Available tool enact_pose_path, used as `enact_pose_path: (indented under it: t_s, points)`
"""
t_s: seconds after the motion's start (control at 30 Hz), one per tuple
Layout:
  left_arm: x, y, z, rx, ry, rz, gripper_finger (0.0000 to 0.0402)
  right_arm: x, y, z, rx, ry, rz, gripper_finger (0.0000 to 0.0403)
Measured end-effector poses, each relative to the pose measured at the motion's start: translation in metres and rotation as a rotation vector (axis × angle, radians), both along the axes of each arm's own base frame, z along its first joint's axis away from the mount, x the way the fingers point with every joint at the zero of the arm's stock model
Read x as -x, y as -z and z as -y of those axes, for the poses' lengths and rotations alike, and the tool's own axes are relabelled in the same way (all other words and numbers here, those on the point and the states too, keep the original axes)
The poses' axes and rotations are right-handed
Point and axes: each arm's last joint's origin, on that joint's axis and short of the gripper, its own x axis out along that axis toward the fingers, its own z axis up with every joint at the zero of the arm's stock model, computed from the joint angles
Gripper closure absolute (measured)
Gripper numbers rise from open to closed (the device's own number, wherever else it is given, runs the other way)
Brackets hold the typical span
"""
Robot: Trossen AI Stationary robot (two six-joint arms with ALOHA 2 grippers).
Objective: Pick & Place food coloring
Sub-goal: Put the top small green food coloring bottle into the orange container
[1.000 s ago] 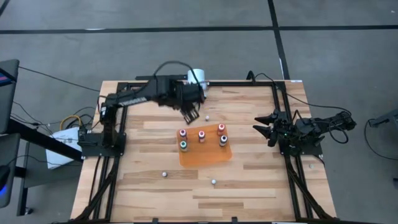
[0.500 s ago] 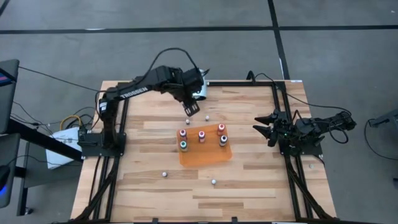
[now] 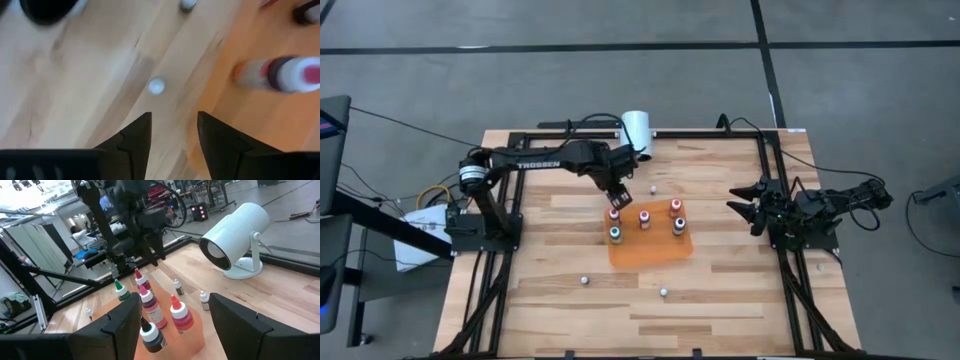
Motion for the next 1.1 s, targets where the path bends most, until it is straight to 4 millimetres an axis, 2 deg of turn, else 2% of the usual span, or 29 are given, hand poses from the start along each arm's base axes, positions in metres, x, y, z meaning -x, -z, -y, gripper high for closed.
enact_pose_path:
  t_s: [0.13, 0.27, 0.4, 0.6, 0.9, 1.1]
  points:
    - [0.007, 0.011, -0.010, 0.048, -0.006, -0.015, 0.0252, 0.000, 0.000, 0.000, 0.000, 0.001, 0.000, 0.0182]
    - [0.005, 0.024, -0.016, 0.039, -0.023, 0.005, 0.0252, 0.000, 0.000, 0.000, -0.001, 0.001, 0.002, 0.0182]
    - [0.003, 0.028, -0.018, 0.018, -0.043, 0.049, 0.0252, 0.000, 0.000, 0.000, -0.001, 0.001, 0.003, 0.0182]
    - [0.002, 0.036, -0.018, 0.039, -0.042, 0.013, 0.0252, 0.000, 0.000, 0.000, -0.001, 0.003, 0.003, 0.0182]
    - [-0.008, 0.060, -0.017, 0.052, -0.055, -0.046, 0.0252, 0.000, 0.000, 0.000, -0.001, 0.003, 0.003, 0.0182]
    - [-0.010, 0.062, -0.017, 0.056, -0.066, -0.029, 0.0252, 0.000, 0.000, 0.000, -0.001, 0.003, 0.004, 0.0182]
